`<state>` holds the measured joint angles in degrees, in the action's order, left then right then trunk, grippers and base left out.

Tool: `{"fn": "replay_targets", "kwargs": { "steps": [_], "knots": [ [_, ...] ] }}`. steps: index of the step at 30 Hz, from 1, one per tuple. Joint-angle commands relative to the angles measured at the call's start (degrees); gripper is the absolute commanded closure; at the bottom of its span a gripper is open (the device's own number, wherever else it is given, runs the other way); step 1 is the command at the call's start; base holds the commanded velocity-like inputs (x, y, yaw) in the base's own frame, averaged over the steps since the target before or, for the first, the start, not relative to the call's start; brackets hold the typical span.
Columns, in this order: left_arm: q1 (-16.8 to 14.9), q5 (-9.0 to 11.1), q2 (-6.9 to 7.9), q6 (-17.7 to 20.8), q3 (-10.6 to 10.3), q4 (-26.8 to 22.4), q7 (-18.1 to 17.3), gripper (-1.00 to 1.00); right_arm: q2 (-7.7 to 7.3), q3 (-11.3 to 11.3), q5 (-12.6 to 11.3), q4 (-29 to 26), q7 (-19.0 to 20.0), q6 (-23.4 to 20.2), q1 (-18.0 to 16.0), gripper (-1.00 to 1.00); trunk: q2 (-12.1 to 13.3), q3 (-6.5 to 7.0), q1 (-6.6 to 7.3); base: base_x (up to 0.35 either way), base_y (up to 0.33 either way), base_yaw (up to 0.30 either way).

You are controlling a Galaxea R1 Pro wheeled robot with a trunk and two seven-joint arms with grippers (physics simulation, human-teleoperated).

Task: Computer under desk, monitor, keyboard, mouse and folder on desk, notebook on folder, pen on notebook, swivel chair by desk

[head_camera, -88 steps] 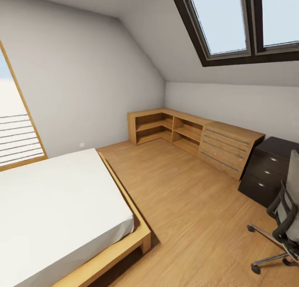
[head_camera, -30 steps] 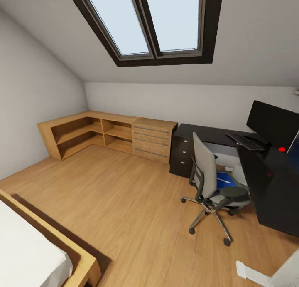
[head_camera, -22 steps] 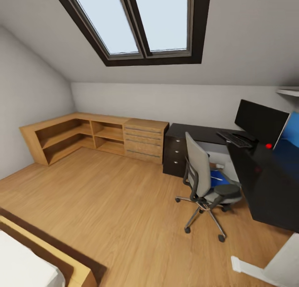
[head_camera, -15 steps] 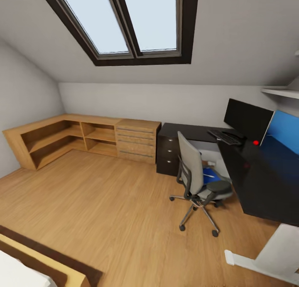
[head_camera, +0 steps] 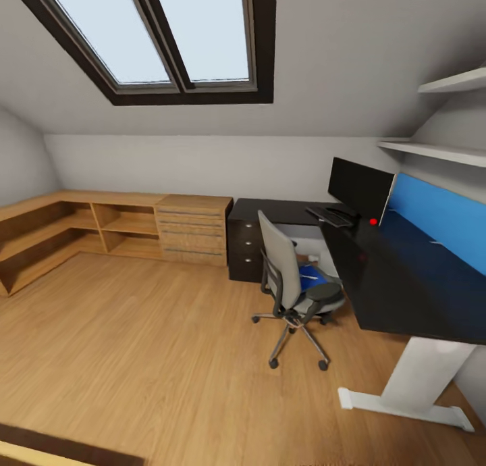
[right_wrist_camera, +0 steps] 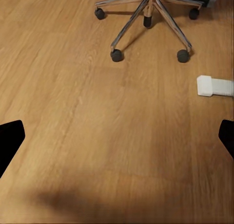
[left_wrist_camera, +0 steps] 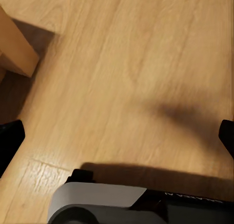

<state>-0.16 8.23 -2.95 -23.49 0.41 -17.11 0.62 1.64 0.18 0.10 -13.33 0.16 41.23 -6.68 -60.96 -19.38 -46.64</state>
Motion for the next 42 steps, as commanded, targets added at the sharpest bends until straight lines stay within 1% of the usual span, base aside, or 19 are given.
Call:
{"fn": "replay_targets", "kwargs": {
  "steps": [1,5,7,9,10,11,13,22,25,27,42],
  "knots": [
    [-0.02,0.22,-0.02,-0.05,0.02,-0.01,0.07,-1.00,0.05,0.00,0.01,0.06,0.02,0.17,-0.05,-1.00,-0.46,-0.25,-0.23,0.000,0.000,-0.217],
    [-0.02,0.28,0.02,0.51,0.02,-0.02,0.28,-1.00,0.11,0.00,-0.01,0.06,-0.05,0.17,-0.03,-1.00,-2.06,-0.97,-1.11,0.000,0.000,-0.097],
    [-0.02,0.28,0.03,1.37,0.03,-0.02,1.27,-1.00,0.13,0.02,-0.01,0.07,-0.06,0.17,-0.01,-1.00,-2.86,-1.33,-1.55,0.000,0.000,-0.024],
    [-0.03,0.29,0.04,4.70,0.03,-0.06,3.52,-1.00,0.18,0.05,-0.01,0.48,-0.07,0.16,-0.02,-1.00,-3.67,-1.69,-1.99,0.000,0.000,-0.010],
    [-0.18,0.29,0.08,8.34,0.03,-0.26,4.73,-1.00,0.19,0.03,-0.01,1.28,-0.14,0.13,-0.01,-1.00,-4.07,-1.87,-2.21,0.000,0.000,-0.004],
    [-1.25,0.36,0.29,13.61,0.08,-1.00,5.71,-1.00,0.21,0.01,-0.07,2.06,-0.32,0.08,-0.03,-1.00,-4.47,-2.05,-2.42,0.000,0.000,-0.001],
    [-1.66,0.37,0.32,14.92,0.14,-1.26,5.90,-1.00,0.18,-0.04,-0.09,2.25,-0.39,0.06,-0.03,-1.00,-5.27,-2.41,-2.86,0.000,0.000,0.000],
    [-1.86,0.29,0.01,15.09,0.20,-2.18,6.10,-1.00,-0.04,-0.09,-0.13,2.34,-0.30,0.13,-0.01,-1.00,-8.88,-4.02,-4.84,0.000,0.000,0.000],
    [-1.86,0.27,-0.11,10.80,0.30,-2.26,6.28,-1.00,-0.10,-0.09,-0.03,2.34,-0.18,0.28,-0.01,-1.00,-10.08,-4.56,-5.50,0.000,0.000,0.000],
    [-1.86,0.16,-0.12,9.87,0.18,-2.24,6.51,-1.00,-0.09,-0.09,-0.02,2.34,-0.17,0.22,-0.01,-1.00,-10.89,-4.92,-5.94,0.000,0.000,0.000],
    [-1.86,0.20,-0.12,9.68,0.05,-1.97,6.67,-1.00,0.23,0.03,-0.03,2.51,-0.24,0.24,-0.02,-1.00,-16.90,-7.61,-9.23,0.000,0.000,-0.002]
  ]
}}
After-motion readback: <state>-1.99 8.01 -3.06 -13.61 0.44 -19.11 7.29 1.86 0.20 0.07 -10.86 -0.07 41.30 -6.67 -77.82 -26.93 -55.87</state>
